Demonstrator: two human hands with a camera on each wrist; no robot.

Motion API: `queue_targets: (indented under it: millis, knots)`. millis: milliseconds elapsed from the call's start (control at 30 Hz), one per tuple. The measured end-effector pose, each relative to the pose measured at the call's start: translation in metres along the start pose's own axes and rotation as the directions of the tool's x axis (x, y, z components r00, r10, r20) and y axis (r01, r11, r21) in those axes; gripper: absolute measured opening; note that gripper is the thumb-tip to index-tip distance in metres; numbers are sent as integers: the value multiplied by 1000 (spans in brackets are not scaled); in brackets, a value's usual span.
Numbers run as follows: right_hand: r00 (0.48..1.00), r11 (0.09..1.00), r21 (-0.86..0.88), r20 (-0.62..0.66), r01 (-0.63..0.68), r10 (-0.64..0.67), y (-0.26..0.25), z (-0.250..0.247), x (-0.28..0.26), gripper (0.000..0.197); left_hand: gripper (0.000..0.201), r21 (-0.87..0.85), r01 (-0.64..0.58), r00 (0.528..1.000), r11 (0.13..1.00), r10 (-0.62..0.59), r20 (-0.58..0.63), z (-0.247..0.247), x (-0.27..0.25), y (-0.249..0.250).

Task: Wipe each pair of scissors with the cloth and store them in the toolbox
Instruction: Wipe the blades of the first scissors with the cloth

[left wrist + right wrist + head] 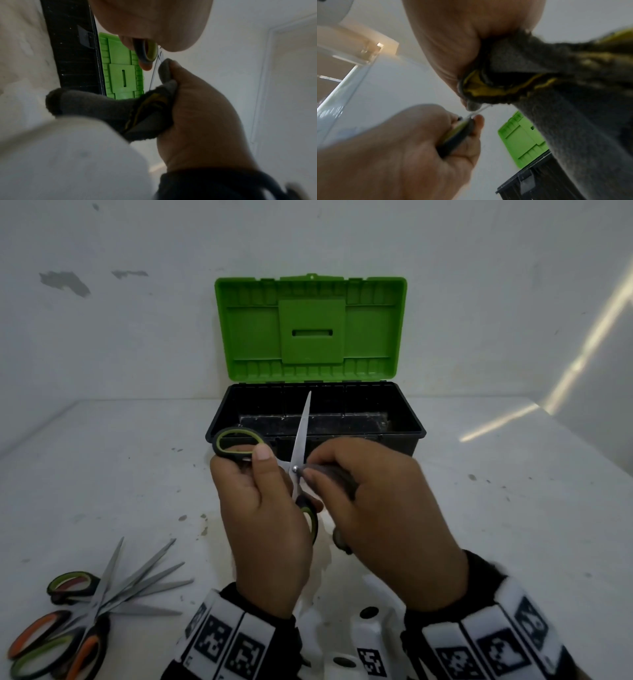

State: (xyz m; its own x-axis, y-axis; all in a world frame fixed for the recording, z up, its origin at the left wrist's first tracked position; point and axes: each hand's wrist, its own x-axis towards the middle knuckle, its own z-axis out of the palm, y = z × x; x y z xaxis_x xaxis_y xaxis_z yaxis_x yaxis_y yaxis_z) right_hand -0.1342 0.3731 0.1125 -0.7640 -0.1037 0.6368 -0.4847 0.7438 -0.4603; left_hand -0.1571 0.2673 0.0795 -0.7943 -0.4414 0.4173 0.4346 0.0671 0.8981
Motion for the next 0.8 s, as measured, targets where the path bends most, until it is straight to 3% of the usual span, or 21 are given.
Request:
queue_targets:
  millis: [100,367,533,700,800]
  knots:
    - [1000,994,-104,7,29,-29,7,9,2,11,18,0,43,999,999,-43,0,-1,1,-3]
    - [999,997,-69,-18,27,-28,7,9,2,12,14,40,9,1000,999,-10,11,-2,0,-2]
    - [998,995,-90,-47,-36,32,21,6,6,12,15,18,48,999,999,-48,14,-3,0,-3]
    - [998,994,-96,-50,44,-49,10,14,1,13,13,38,12,1000,999,-12,-6,-2,3,-3]
    - [999,991,-131,-40,6,-12,20,14,-4,14,13,-17,65,998,998,-65,-20,-2,4,-5]
